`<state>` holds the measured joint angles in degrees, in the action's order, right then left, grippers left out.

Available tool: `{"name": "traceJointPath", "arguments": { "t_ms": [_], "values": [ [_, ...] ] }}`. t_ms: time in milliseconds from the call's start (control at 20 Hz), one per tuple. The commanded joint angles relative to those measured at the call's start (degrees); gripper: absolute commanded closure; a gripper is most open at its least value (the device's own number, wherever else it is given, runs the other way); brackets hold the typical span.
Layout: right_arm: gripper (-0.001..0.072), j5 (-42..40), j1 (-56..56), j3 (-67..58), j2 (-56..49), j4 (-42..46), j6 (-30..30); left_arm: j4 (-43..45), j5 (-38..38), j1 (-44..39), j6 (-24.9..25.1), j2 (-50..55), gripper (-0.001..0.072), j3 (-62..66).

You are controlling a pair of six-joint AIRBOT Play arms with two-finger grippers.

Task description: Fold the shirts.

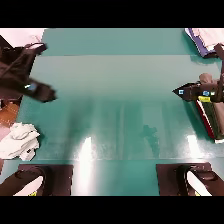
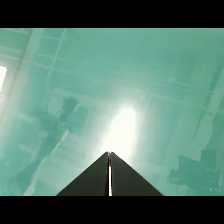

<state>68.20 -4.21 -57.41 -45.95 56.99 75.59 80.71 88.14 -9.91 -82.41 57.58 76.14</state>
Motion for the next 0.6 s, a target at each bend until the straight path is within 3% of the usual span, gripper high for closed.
{"name": "traceJointPath", "arguments": {
  "t_ms": [0,50,300,550],
  "values": [
    [0.0696,0.1,0.0,0.0,0.0,0.0,0.0,21.6,7.9,0.4,-3.8,-7.8,0.0144,-3.2],
    [0.0696,0.1,0.0,0.0,0.0,0.0,0.0,23.1,7.8,0.4,-4.8,-8.8,0.0116,-5.3],
    [0.0696,0.4,0.0,0.0,0.0,0.0,0.0,32.5,2.3,0.4,-8.5,-9.0,0.0115,-22.3],
    [0.0696,0.3,0.0,0.0,0.0,0.0,0.0,33.8,-4.3,0.4,-10.8,-8.9,0.0114,-38.4]
  ]
}}
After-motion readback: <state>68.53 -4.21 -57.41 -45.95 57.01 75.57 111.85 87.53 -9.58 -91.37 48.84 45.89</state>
